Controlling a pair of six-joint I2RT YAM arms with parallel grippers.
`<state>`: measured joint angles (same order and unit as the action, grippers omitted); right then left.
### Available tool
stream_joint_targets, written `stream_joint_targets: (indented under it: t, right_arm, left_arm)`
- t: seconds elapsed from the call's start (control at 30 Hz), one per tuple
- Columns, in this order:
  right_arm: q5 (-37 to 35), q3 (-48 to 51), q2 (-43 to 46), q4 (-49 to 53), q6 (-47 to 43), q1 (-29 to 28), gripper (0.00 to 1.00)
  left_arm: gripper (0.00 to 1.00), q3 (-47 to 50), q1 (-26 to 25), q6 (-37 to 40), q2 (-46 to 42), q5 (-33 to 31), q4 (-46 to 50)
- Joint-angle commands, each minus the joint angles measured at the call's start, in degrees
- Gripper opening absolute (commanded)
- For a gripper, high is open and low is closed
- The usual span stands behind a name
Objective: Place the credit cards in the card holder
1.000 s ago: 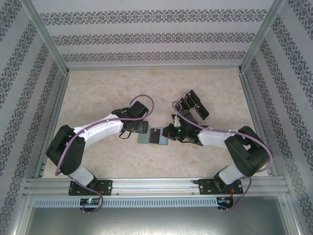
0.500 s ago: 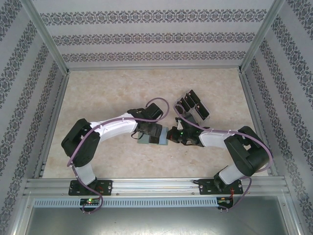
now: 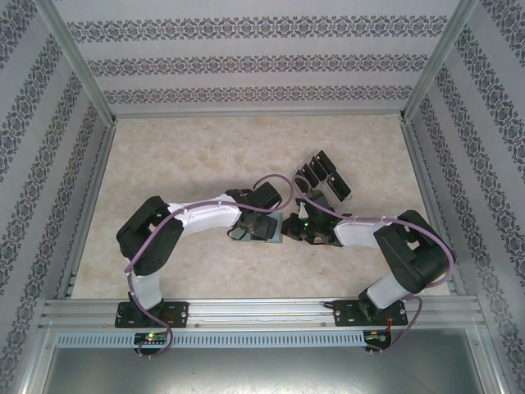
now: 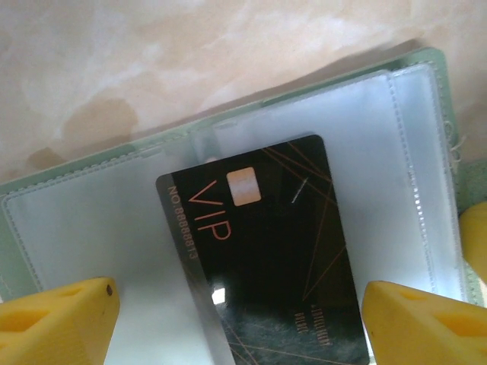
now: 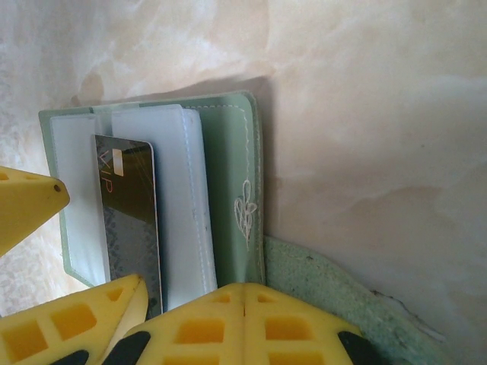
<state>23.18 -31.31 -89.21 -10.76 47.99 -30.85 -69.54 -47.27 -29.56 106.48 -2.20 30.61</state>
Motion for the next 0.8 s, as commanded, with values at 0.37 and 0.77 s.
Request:
stream_joint_targets:
  t: [0.37,0.77]
  right_arm:
    - [-0.6,1.1,-0.7,-0.5,-0.7,0.7,0.0]
    - [-1.1,1.2,0.2,0.5,-1.0,1.1,0.0]
  left_arm:
    - [0.84,-4.3,-1.6,1.3,3.5,-4.6,2.0]
    - [0.85,-6.1,-1.6,0.9,4.7,-9.3,8.2]
